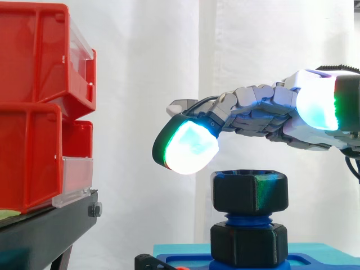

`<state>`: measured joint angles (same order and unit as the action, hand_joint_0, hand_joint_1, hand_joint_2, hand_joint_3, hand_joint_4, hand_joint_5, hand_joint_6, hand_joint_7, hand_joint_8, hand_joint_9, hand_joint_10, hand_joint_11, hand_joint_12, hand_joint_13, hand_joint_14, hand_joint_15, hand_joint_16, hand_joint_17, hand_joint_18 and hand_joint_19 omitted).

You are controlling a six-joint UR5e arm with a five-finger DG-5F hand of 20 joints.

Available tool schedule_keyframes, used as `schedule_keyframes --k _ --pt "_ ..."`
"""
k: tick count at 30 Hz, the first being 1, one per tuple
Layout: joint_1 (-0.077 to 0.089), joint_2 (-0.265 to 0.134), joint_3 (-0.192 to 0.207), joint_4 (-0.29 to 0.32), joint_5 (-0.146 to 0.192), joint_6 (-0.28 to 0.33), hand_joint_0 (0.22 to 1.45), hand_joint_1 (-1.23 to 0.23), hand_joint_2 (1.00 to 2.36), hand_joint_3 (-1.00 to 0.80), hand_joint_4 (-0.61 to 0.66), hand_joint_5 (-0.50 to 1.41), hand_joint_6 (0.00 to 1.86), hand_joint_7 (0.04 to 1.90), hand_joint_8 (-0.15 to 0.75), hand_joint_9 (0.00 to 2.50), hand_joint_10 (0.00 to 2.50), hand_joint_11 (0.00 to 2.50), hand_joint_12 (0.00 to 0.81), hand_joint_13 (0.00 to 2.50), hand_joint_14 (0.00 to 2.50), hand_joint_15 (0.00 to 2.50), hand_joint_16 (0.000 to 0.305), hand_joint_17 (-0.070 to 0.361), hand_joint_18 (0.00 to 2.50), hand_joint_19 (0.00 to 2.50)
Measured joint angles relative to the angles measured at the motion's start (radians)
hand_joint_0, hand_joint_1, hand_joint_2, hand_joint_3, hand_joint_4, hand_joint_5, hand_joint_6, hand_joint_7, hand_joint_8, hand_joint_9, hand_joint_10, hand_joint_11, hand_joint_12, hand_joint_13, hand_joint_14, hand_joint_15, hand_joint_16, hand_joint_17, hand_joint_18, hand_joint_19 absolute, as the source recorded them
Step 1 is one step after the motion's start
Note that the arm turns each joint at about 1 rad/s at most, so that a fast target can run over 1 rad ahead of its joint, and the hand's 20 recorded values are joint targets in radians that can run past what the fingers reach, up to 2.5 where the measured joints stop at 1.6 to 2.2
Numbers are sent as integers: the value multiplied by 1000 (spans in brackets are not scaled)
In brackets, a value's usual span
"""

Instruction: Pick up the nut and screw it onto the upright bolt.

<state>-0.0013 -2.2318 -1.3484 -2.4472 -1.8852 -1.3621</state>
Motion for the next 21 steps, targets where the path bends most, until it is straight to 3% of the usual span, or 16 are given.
schedule_keyframes --k 14,21 --pt "4 -25 0 -3 -1 26 421 -44 1000 -500 92 -182 502 745 196 61 0 0 350 0 0 0 50 112 0 0" --pt "2 -26 0 -16 -2 40 425 -65 1000 -500 155 -141 503 980 214 151 0 0 349 0 0 0 47 106 0 0"
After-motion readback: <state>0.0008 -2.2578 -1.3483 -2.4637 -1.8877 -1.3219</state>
